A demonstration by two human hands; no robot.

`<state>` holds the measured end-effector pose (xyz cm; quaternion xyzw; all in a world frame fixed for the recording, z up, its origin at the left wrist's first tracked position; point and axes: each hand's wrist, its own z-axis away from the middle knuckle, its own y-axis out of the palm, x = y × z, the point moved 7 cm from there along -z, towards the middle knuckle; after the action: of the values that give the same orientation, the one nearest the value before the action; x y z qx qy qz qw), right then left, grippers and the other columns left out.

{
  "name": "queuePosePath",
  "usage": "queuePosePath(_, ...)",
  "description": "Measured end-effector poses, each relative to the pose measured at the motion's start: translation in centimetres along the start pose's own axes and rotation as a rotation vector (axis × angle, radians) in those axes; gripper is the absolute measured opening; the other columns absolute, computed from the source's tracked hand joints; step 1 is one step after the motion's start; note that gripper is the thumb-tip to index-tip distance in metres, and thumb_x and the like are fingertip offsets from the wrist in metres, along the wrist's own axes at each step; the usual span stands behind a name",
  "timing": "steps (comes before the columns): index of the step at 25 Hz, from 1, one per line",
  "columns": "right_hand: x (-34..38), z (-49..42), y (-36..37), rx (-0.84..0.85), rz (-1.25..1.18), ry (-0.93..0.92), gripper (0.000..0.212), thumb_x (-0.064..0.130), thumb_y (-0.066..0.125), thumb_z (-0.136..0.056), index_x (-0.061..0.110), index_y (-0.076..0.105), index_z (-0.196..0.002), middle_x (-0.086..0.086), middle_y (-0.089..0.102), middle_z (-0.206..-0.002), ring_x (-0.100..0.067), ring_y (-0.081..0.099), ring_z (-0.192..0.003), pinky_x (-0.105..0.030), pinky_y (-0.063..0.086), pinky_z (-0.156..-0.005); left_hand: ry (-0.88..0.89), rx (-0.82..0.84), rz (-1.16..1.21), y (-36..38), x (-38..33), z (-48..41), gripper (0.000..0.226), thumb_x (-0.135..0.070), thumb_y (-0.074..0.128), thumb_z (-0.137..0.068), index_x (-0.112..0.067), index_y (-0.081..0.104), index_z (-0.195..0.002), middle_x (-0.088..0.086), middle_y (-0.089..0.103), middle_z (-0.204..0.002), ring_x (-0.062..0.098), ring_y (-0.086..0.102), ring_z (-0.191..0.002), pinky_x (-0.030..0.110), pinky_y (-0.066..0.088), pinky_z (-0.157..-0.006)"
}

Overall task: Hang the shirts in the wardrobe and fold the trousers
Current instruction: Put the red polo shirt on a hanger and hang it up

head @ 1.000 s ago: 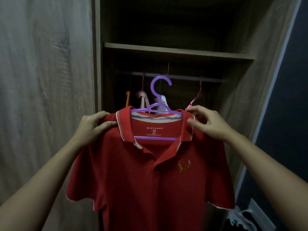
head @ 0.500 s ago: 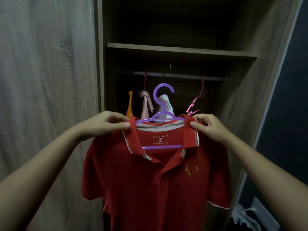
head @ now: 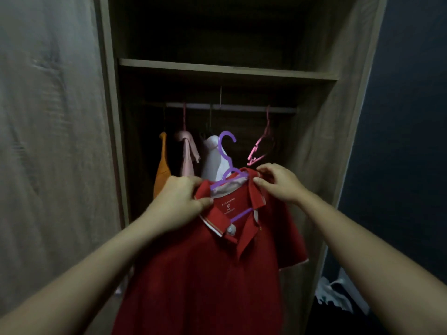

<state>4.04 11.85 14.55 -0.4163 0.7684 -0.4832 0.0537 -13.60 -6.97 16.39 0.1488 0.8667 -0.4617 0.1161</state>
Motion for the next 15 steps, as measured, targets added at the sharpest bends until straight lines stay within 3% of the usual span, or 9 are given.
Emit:
queuePosePath(2, -1.5, -1.0, 0.4, -0.044, -0.024, 0.15, 0.055, 0.044, 0.06, -0.084, 0.017, 0.048, -0.131, -0.008, 0.055, -0.131, -0.024, 0.051, -0.122, -0.042, 0.041, -0.102, -0.089, -0.018, -0.006, 2.2, -0.6, -0.9, 0.022, -0.028, 0.066, -0.082, -0.008, 0.065, -0.09, 0.014, 0.068, -0.092, 0.029, 0.06, -0.093, 0.03, 0.037, -0.069)
queuePosePath(4, -2.6, -2.2, 0.3, -0.109, -0.099, 0.276, 0.054, 0.041, 0.058, -0.087, 0.013, 0.046, -0.133, -0.013, 0.051, -0.135, -0.027, 0.048, -0.125, -0.04, 0.04, -0.103, -0.194, -0.008, 0.002, 5.1, -0.7, -2.5, 0.023, -0.024, 0.062, -0.082, -0.004, 0.062, -0.094, 0.018, 0.066, -0.101, 0.035, 0.057, -0.101, 0.032, 0.038, -0.073)
queuePosePath(10, -4.5, -9.0, 0.3, -0.223, -0.268, 0.444, 0.052, 0.038, 0.049, -0.093, 0.008, 0.042, -0.135, -0.017, 0.046, -0.137, -0.032, 0.046, -0.125, -0.036, 0.038, -0.101, -0.414, -0.067, 0.049, 10.4, -1.0, -8.6, 0.028, -0.017, 0.054, -0.083, 0.001, 0.059, -0.104, 0.026, 0.059, -0.112, 0.045, 0.054, -0.106, 0.038, 0.044, -0.084)
queuePosePath(15, -6.5, -15.1, 2.6, -0.165, -0.449, 0.596, 0.078, 0.036, 0.058, -0.088, 0.007, 0.013, -0.145, -0.019, 0.035, -0.145, -0.037, 0.038, -0.132, -0.041, 0.037, -0.104, -0.481, -0.143, 0.081, 13.3, -0.7, -12.8, 0.028, -0.014, 0.051, -0.082, 0.0, 0.054, -0.106, 0.024, 0.057, -0.112, 0.044, 0.053, -0.105, 0.036, 0.042, -0.079)
